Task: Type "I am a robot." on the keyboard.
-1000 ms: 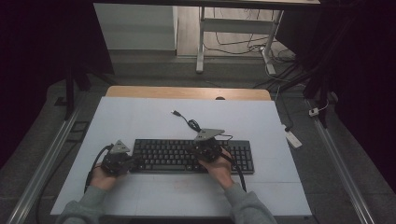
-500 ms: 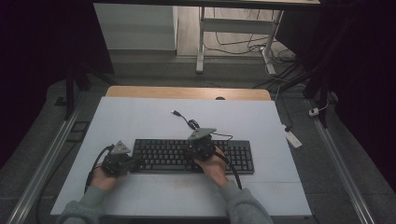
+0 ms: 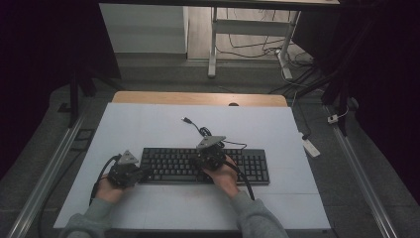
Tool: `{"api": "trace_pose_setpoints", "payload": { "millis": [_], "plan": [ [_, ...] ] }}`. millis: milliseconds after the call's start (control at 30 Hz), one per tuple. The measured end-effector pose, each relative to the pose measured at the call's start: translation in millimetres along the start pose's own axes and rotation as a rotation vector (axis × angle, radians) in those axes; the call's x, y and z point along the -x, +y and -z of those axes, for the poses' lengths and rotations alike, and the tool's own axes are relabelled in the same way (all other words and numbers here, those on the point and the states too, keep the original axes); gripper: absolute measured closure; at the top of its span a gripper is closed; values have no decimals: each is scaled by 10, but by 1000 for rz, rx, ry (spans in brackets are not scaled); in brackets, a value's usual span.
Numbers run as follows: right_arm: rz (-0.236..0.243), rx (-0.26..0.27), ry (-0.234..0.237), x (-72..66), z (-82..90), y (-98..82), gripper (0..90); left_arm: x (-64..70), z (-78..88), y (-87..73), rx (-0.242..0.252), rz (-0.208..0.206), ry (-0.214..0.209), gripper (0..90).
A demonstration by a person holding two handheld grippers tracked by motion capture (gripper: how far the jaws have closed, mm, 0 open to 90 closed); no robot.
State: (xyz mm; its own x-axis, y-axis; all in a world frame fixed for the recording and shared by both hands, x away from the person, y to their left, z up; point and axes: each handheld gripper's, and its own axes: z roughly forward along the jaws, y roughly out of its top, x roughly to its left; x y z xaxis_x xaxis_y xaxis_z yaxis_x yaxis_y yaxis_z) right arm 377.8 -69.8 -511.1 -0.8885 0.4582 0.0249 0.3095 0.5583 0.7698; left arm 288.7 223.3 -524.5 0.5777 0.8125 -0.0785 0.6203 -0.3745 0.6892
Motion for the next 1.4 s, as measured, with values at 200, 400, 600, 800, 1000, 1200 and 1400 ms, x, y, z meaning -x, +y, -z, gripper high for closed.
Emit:
{"api": "trace_pose_setpoints", "payload": {
  "millis": [200,400,600,800,1000,1200,1400],
  "plan": [
    [4,-9,-1,-6,-24,3,891,-11,-11,-1,-3,6,4,890],
    [3,-13,-3,-7,-63,5,891,-13,-22,-4,-7,5,4,890],
    [8,-22,-18,-11,-94,2,891,-5,-47,-7,-21,3,10,890],
    [10,-45,-30,-1,-125,-14,896,-5,-47,-6,-22,4,10,890],
    [15,-13,-42,-9,-65,8,895,2,-36,-4,-15,3,9,890],
    [6,19,-23,13,31,15,866,8,13,9,20,6,5,889],
    [-7,28,-11,33,109,-11,731,-7,52,12,54,21,-4,836]
  ]
}}
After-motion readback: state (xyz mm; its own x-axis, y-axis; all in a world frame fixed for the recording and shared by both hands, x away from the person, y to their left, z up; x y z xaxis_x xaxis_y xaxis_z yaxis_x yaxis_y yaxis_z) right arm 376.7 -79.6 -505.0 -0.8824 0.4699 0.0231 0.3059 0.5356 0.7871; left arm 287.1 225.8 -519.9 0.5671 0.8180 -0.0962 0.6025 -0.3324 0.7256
